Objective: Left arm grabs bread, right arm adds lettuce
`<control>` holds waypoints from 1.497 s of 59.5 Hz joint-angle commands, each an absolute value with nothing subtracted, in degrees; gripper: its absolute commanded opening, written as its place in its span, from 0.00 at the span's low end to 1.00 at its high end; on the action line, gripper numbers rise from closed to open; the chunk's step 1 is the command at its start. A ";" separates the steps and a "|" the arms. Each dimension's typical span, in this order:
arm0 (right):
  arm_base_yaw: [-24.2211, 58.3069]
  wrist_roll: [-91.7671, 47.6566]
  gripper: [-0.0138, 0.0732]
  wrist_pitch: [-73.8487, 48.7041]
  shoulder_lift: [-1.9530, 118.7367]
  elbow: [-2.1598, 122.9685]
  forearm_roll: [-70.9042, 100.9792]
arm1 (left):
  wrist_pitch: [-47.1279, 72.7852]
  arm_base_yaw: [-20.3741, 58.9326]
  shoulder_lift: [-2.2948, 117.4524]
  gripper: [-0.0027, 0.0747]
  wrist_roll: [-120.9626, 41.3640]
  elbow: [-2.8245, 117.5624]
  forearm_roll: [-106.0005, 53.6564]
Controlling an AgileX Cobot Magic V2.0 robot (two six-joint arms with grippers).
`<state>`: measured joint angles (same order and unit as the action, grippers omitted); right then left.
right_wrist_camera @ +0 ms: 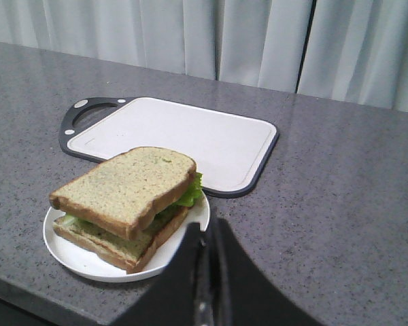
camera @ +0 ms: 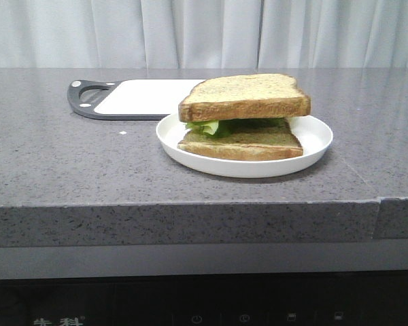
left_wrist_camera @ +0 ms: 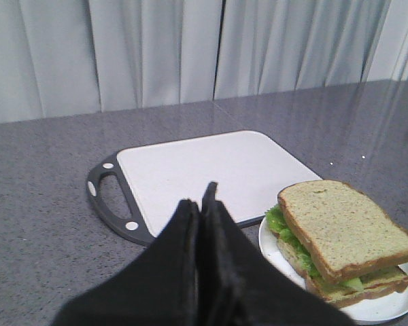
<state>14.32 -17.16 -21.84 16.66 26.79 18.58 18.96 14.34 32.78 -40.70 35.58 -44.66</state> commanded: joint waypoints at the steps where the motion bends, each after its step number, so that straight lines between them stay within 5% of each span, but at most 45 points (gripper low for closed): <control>1: 13.99 -17.12 0.09 -17.06 13.37 25.47 18.51 | 13.12 14.40 25.21 0.01 -40.88 31.33 -45.29; 18: 13.99 -17.12 0.09 -17.16 6.37 20.79 21.89 | 13.14 14.40 8.60 0.01 -40.51 19.75 -45.91; 68: 13.99 -17.12 0.09 -15.49 6.42 20.79 22.50 | 12.41 14.40 7.97 0.01 -40.51 18.76 -44.82; 73: 13.99 -17.12 0.09 -15.49 6.42 20.79 22.50 | 12.25 14.40 7.97 0.01 -34.27 18.65 -37.44; 81: 13.99 -17.12 0.09 -15.54 6.42 20.79 22.50 | 11.44 14.40 7.97 0.01 -2.07 18.63 -7.77; 89: 13.99 -17.12 0.09 -15.54 6.42 20.79 22.50 | 11.34 12.70 6.81 0.01 -3.02 17.43 -5.51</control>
<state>14.32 -17.03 -20.20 5.86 19.25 21.59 15.92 13.67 6.95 -4.71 16.40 -7.64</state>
